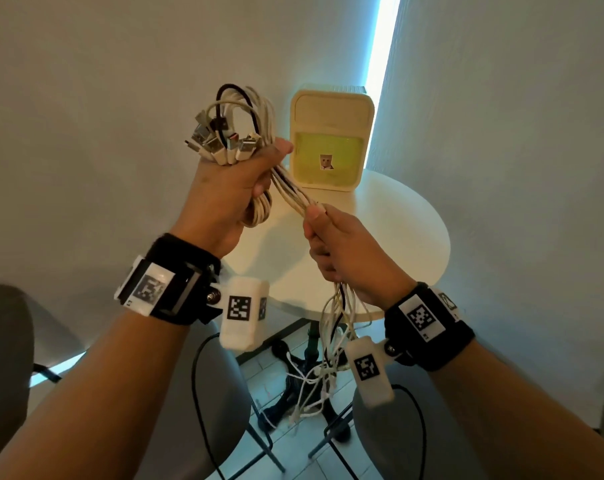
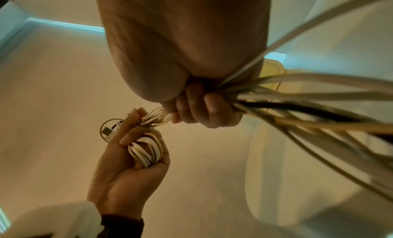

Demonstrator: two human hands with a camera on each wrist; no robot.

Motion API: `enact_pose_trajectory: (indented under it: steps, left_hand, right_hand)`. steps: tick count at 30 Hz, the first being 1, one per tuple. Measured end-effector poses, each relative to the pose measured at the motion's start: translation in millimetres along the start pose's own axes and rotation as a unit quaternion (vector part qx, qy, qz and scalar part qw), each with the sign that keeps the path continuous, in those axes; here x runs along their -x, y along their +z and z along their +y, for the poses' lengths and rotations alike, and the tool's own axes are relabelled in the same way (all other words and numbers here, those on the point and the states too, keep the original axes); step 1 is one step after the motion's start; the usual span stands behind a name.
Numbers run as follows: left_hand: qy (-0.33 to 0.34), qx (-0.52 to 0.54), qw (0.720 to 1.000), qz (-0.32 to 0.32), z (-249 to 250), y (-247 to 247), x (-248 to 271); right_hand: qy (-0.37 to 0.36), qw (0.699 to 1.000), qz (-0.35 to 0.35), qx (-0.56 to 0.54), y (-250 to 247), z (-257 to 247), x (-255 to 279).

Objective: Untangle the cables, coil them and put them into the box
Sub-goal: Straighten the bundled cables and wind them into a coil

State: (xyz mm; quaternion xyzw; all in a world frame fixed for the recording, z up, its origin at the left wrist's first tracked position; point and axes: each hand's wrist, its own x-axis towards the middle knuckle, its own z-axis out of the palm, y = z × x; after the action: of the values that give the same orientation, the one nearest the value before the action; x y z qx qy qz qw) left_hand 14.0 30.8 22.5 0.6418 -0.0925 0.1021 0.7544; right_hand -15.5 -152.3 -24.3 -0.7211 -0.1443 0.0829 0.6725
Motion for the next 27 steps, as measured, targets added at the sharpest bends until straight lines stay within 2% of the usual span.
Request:
enact_pose_trajectory:
  steps: [5,9,11,14,16,18,23,25,27]
  left_hand:
    - [-0.02,-0.007,1.0,-0.003,-6,3,1]
    - [-0.133,0.097,0.985,0.044,-27,-1,6]
    - [-0.165,0.107,0.98,0.033,-39,-3,10]
    - [-0.184,0.071,0.98,-0.027,-47,2,18]
    - [-0.169,0.052,0.983,-0.049,-44,9,17]
    - [-0.14,0.032,0.989,-0.039,-38,17,15]
    - [-0.077,0.002,0.997,0.004,-31,22,13]
    - [-0.065,0.024,0.998,0.013,-30,23,13]
    - [-0.062,0.028,0.998,0.008,-28,25,16]
  right_hand:
    - [0.016,0.996,0.052,-0.068,3,-15,-9]
    - [-0.002,0.992,0.087,-0.087,-1,-24,-12]
    - [-0.011,0.99,0.102,-0.1,-3,-26,-12]
    - [-0.011,0.993,0.084,-0.081,0,-23,-13]
    - [0.009,0.999,0.046,-0.018,7,-18,-14]
    - [0.017,0.999,0.021,0.043,14,-14,-14]
    - [-0.016,0.988,0.022,0.154,15,-17,-18]
    - [-0.024,0.988,0.025,0.15,16,-20,-19]
    - [-0.007,0.996,0.016,0.09,15,-20,-17]
